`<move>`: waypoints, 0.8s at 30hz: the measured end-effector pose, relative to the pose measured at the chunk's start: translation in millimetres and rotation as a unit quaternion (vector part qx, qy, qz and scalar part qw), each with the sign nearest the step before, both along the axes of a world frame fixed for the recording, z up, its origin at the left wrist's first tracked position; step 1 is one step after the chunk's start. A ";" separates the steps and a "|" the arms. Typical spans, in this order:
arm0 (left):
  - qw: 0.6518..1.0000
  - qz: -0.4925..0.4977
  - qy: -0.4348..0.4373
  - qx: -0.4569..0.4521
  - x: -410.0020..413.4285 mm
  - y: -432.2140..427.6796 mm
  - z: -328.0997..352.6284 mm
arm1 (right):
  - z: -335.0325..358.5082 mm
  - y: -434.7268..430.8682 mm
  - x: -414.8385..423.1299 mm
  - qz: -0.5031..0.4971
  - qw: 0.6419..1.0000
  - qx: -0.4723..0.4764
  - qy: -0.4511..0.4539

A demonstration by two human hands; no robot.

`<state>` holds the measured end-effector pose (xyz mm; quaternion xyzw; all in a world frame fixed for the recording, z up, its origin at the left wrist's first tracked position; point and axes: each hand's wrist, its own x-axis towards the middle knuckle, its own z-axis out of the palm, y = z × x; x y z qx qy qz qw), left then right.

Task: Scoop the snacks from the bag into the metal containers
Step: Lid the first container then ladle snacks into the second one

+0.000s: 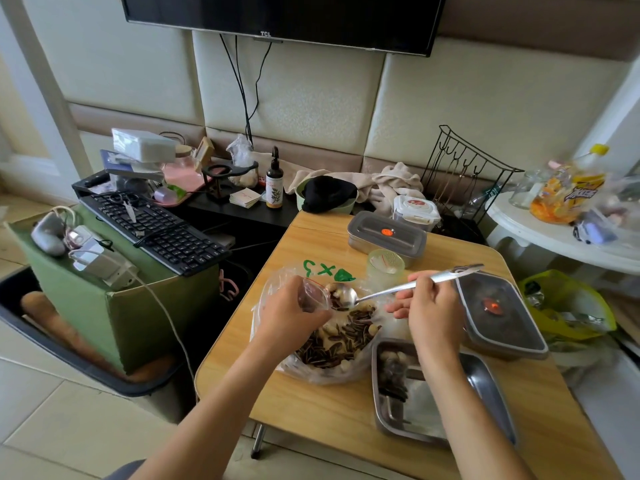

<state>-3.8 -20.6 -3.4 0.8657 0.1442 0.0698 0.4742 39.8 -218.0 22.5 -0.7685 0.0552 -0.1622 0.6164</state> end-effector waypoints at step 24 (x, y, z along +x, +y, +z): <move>0.999 0.040 0.005 -0.033 40.2 -48.9 -17.6 | 7.0 0.9 -24.5 0.085 0.840 -0.315 -0.433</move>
